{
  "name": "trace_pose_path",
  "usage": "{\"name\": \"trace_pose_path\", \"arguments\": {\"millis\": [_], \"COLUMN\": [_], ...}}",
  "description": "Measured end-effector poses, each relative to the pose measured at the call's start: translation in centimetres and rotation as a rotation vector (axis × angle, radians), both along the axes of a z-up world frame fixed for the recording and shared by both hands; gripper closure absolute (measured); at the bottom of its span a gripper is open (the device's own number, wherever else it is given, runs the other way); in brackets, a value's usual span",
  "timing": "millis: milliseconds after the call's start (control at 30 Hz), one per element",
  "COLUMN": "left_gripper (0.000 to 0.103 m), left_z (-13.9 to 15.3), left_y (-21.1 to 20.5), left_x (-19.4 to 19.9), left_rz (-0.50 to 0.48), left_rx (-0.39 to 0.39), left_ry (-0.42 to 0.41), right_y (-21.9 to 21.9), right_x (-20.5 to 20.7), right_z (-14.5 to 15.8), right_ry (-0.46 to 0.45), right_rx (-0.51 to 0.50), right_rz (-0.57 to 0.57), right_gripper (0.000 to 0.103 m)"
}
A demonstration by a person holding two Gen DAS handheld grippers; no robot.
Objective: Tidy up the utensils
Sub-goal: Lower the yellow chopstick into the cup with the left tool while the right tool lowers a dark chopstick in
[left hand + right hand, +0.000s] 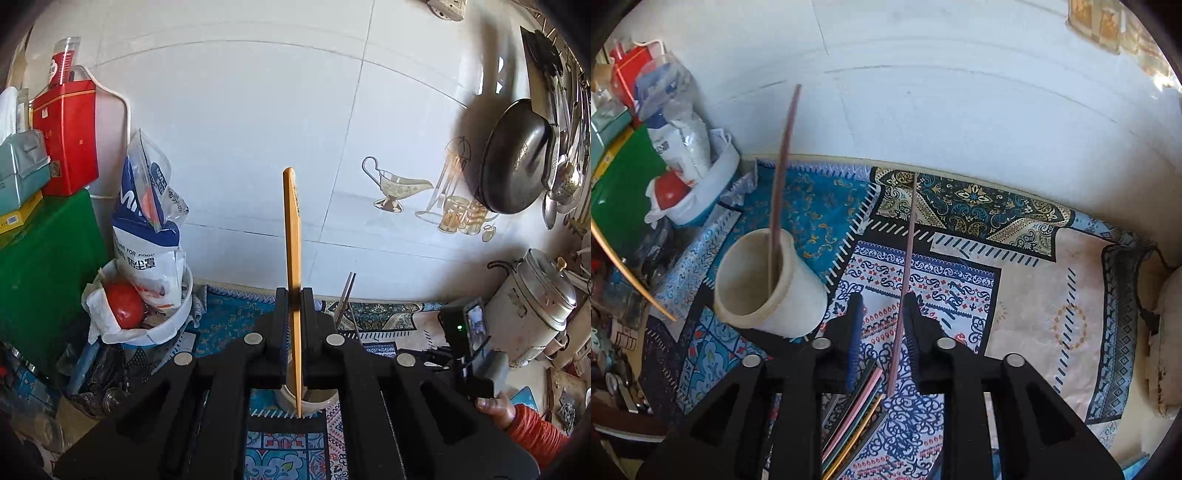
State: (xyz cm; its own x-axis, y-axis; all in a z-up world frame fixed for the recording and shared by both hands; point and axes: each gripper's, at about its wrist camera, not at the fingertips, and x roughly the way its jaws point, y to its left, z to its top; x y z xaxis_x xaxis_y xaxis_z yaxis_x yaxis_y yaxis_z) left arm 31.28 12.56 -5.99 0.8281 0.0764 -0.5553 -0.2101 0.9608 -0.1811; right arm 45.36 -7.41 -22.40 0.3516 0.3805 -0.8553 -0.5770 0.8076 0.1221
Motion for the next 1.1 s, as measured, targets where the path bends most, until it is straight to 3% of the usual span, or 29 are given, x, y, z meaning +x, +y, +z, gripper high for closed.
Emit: {"name": "trace_pose_path", "arguments": {"millis": [67,333,400,467,533,733,1100], "left_gripper": [0.100,0.100,0.100,0.100,0.100,0.100,0.100], "left_z": [-0.1,-1.4,-1.8,-2.3,-2.8,-4.0,-3.8], "left_y": [0.2,0.8,0.7,0.7,0.5,-0.3,-0.8], "left_x": [0.6,3.4,4.1,4.6,5.0,5.4,5.6], "left_rz": [0.004,0.010,0.010,0.007,0.004,0.000,-0.006], "left_rx": [0.001,-0.015,-0.016,-0.018,-0.019,0.029,0.024], "left_ry": [-0.002,0.018,0.026,0.037,0.049,0.075,0.061], "right_y": [0.5,2.1,2.2,2.2,2.1,1.2,-1.5], "right_x": [1.4,6.4,7.0,7.4,7.6,6.7,2.9], "right_z": [-1.2,-6.3,-7.2,-8.0,-8.3,-6.2,3.0], "right_ry": [0.018,0.120,0.151,0.180,0.200,0.144,-0.077], "right_rx": [-0.010,-0.045,-0.037,-0.025,-0.004,0.069,0.200], "right_rz": [-0.012,-0.035,-0.041,-0.043,-0.043,-0.059,-0.042], "right_gripper": [0.066,0.067,0.072,0.088,0.097,0.098,0.098]}}
